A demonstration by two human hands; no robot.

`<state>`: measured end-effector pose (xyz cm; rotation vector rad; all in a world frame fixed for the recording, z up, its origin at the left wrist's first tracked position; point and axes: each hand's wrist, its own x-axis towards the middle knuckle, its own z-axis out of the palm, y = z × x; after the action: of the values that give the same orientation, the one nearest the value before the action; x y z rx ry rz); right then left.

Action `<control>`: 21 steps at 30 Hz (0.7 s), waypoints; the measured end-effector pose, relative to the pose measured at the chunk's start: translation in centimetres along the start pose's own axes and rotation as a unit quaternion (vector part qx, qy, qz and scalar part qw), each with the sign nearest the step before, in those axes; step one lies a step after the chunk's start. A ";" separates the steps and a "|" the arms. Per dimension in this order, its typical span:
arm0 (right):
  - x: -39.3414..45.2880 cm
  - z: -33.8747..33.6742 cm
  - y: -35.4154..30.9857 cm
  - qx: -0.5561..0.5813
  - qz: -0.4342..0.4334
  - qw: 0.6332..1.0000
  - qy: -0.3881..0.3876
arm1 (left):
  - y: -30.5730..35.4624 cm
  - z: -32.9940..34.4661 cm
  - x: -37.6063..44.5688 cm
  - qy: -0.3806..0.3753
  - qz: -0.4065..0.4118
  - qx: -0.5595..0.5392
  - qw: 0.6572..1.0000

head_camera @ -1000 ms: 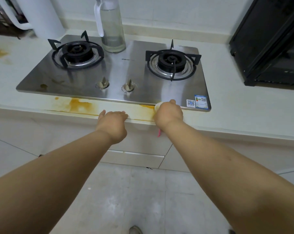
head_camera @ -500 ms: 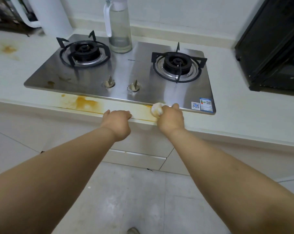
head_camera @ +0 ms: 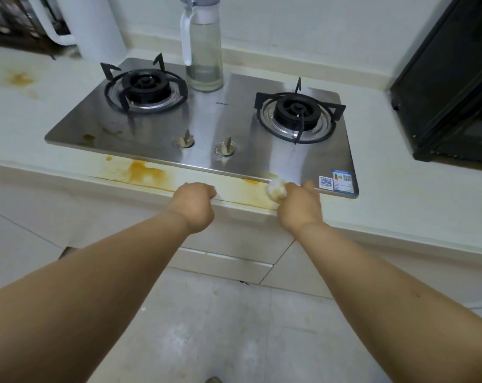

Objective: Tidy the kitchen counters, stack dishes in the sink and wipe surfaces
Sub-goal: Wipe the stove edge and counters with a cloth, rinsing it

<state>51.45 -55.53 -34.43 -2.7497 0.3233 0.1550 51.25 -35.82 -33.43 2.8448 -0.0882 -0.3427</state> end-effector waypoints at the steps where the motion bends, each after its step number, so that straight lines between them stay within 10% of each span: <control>1: 0.0 0.9 -1.8 0.014 -0.037 0.999 -0.010 | -0.1 0.0 0.0 0.003 0.005 -0.003 1.000; 9: 1.1 2.0 -4.0 0.017 -0.138 0.989 -0.044 | -0.9 0.5 0.8 0.028 -0.015 -0.053 0.998; 17: -1.0 -1.6 3.4 0.000 0.085 0.995 0.046 | -0.4 0.0 0.6 -0.021 -0.012 -0.029 0.999; 21: -0.9 1.6 -2.9 0.024 -0.072 0.997 -0.016 | -0.7 0.0 0.2 -0.027 0.002 -0.037 0.999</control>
<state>51.22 -52.14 -34.75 -2.7074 0.1185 0.1517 51.43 -35.15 -33.64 2.7623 -0.0908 -0.4140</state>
